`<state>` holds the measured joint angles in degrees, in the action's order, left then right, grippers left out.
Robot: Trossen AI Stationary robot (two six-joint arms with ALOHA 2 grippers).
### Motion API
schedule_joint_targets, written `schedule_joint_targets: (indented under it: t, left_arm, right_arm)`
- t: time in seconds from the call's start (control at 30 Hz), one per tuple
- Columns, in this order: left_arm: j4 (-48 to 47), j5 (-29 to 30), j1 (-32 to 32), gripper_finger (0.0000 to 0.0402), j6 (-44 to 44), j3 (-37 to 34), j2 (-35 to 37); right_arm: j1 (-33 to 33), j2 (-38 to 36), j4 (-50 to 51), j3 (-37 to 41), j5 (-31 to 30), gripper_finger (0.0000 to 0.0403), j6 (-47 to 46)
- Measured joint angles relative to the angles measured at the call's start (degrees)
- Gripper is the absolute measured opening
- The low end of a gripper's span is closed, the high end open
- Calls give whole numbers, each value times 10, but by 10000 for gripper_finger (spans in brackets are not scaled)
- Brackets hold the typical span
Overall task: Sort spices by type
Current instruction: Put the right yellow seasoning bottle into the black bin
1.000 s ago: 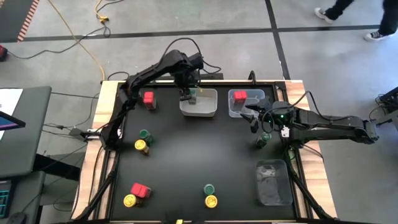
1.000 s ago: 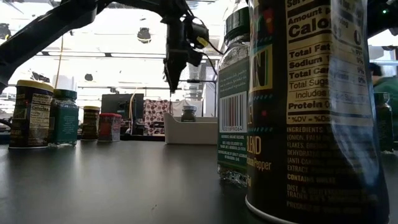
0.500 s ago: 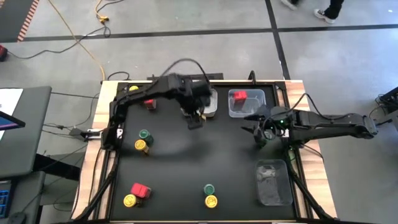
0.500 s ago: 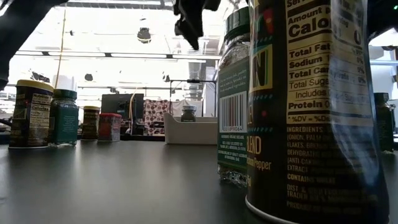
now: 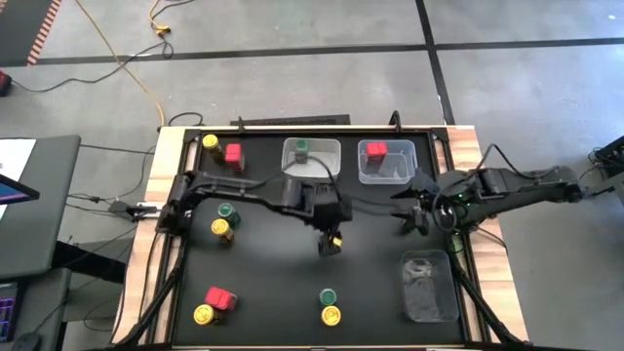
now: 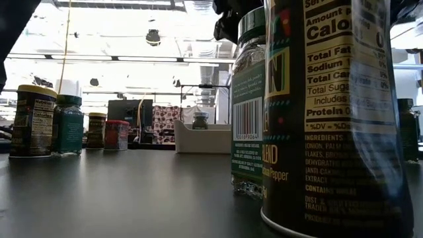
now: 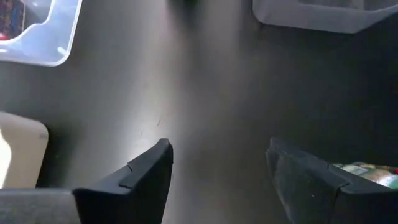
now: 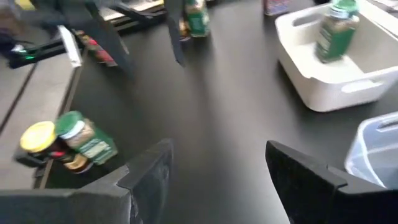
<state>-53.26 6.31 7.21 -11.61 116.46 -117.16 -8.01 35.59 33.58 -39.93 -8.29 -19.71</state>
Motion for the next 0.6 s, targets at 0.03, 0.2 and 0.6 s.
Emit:
schedule_joint_targets:
  t: [0.03,0.2,0.6]
  left_arm:
    - [8,15,7,250,-3,-9,0]
    - [55,57,31,250,-13,-63,6]
    - [318,74,61,250,-44,-431,232]
  right_arm:
    - [-8,0,0,-3,-1,285,-4]
    - [-43,22,-1,-25,-13,285,-23]
    - [-103,238,2,-155,-69,285,-57]
